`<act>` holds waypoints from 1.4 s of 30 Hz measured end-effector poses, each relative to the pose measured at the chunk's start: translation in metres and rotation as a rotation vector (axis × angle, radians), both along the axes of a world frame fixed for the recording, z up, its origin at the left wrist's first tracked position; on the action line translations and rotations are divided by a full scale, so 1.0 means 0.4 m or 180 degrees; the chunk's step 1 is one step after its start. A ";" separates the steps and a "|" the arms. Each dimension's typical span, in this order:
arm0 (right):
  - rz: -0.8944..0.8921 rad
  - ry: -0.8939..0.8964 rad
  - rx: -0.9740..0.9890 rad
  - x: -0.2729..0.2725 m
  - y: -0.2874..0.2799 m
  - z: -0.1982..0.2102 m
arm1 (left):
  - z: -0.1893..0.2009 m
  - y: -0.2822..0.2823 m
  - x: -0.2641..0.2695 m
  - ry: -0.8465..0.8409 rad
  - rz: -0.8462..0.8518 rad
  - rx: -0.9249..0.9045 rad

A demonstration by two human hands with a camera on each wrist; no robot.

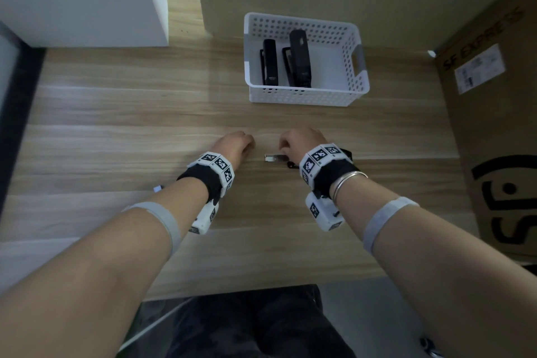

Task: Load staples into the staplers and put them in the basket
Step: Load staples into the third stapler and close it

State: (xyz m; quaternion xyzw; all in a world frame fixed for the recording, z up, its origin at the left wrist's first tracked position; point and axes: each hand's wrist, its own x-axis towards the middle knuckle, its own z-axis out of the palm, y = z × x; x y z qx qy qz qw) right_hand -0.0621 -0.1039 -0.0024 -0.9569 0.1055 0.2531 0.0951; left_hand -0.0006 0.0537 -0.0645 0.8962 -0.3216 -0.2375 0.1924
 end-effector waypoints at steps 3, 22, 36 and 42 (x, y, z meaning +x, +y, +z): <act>0.0010 -0.0033 0.0156 0.002 0.010 0.001 | 0.013 -0.015 -0.008 0.0035 0.0115 -0.0416; 0.0152 -0.0371 -0.0041 -0.017 0.007 -0.005 | 0.027 -0.054 -0.037 0.0288 0.0644 -0.0819; 0.0694 -0.0083 -0.0608 -0.019 0.018 -0.027 | 0.017 -0.059 -0.054 0.0548 0.0434 -0.0222; 0.0616 0.0107 -0.0613 -0.001 0.012 -0.028 | 0.014 -0.055 -0.052 0.0533 0.0365 -0.0218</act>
